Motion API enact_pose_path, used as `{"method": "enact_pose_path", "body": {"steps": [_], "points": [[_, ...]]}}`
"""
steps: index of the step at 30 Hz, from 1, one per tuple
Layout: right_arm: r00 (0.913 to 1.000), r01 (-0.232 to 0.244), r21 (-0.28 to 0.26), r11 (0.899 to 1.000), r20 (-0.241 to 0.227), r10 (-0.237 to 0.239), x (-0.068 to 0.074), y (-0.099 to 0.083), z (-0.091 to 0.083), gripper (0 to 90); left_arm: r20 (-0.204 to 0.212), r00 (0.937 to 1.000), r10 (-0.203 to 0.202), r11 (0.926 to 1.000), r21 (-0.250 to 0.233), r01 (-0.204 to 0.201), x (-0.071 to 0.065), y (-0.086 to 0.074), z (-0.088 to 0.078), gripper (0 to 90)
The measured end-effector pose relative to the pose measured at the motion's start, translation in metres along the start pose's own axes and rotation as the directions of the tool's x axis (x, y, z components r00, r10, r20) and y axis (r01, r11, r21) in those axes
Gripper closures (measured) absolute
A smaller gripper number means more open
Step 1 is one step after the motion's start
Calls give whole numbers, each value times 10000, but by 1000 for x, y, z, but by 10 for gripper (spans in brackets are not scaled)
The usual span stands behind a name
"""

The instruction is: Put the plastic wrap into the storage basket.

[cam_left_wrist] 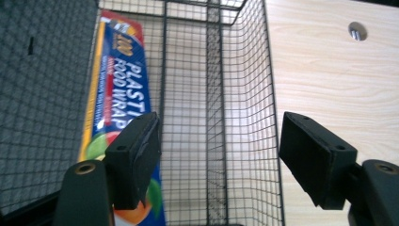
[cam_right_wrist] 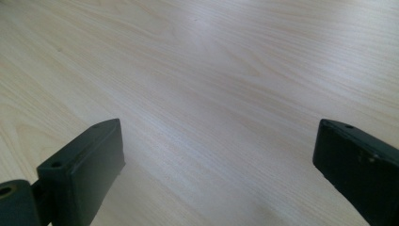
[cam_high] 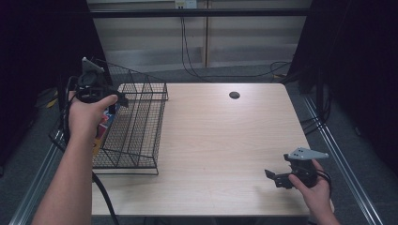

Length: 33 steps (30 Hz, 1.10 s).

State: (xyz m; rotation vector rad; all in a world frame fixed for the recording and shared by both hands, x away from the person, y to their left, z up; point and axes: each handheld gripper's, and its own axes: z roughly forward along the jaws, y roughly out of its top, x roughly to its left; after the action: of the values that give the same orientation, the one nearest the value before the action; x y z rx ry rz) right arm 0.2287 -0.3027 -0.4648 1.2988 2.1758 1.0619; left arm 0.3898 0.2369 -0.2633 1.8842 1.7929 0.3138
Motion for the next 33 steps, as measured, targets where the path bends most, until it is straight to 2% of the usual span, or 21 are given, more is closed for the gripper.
{"method": "enact_pose_path", "body": {"steps": [8, 15, 23, 31, 33], "points": [[10000, 51, 22, 10000, -13, -51, 1, 0, 1, 24, 583, 9975, 387, 9992, -69, -383, -15, -5, 5, 242], [9999, 103, 12, 9999, -41, -103, 2, 0, 1, 24, 884, 9938, 678, 9977, -125, -670, -25, -10, 12, 205], [9999, 105, 39, 9999, -75, -104, 2, 1, 1, 24, 1294, 9847, 1163, 9932, -62, -1165, -40, -15, 22, 178], [9999, 132, 42, 9999, -56, -132, 3, 0, 1, 24, 1462, 9789, 1427, 9897, -126, -1424, -49, -19, 27, 162], [10000, 76, 50, 10000, -48, -75, 3, 1, 1, 24, 1618, 9754, 1499, 9886, -140, -1496, -51, -21, 30, 159]]}}
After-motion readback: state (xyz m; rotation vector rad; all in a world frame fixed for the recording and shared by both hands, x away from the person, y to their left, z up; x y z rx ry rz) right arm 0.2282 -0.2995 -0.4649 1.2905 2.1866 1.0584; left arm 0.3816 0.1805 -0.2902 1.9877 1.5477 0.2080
